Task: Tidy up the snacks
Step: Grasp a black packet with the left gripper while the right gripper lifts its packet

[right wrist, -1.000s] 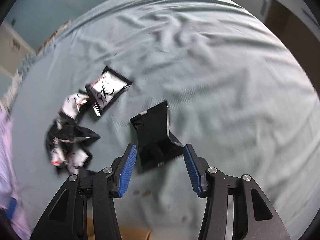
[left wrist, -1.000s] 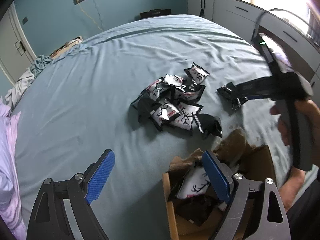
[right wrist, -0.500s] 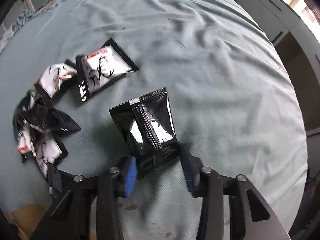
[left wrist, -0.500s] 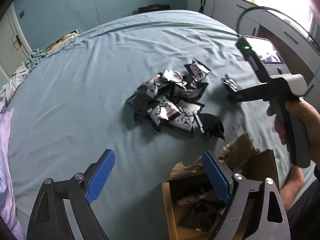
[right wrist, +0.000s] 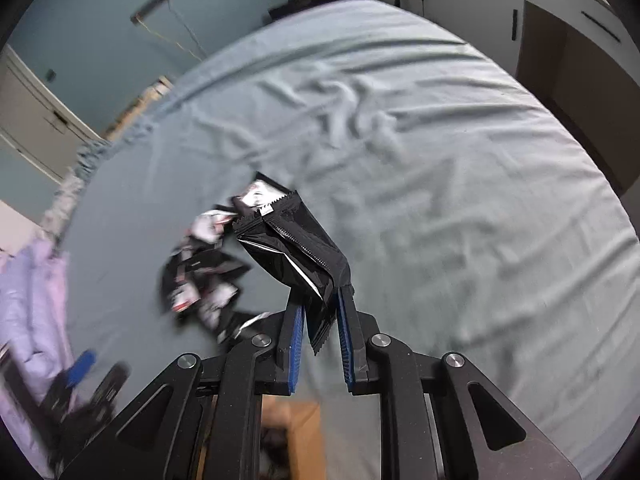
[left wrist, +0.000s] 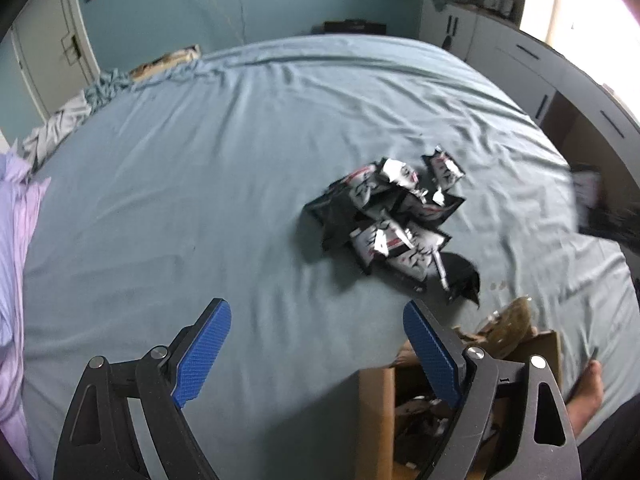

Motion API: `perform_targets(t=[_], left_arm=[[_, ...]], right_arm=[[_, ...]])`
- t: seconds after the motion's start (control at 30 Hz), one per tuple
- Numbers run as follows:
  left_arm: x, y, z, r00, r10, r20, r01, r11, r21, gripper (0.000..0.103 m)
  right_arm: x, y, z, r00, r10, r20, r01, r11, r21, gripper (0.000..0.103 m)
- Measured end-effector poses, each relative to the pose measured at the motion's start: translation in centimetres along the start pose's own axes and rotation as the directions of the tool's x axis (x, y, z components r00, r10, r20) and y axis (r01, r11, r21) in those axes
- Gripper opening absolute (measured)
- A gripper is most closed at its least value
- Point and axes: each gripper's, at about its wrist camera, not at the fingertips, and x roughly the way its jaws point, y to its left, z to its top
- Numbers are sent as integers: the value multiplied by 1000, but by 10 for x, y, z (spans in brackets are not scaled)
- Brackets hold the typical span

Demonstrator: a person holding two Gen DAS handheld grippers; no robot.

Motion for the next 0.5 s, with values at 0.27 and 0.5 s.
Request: perform_targets(t=[0.27,0.5], left_arm=[[26,7,24,995,-60,-79,59,998,-16,97],[95,10,58,977,-111,-182,98,992,-78,97]], right_arm=[[-25,-32,-33,1000,21,-9,-20,999,47,14],[-5,-21,-16,998,-65,-22,66,997,42,14]])
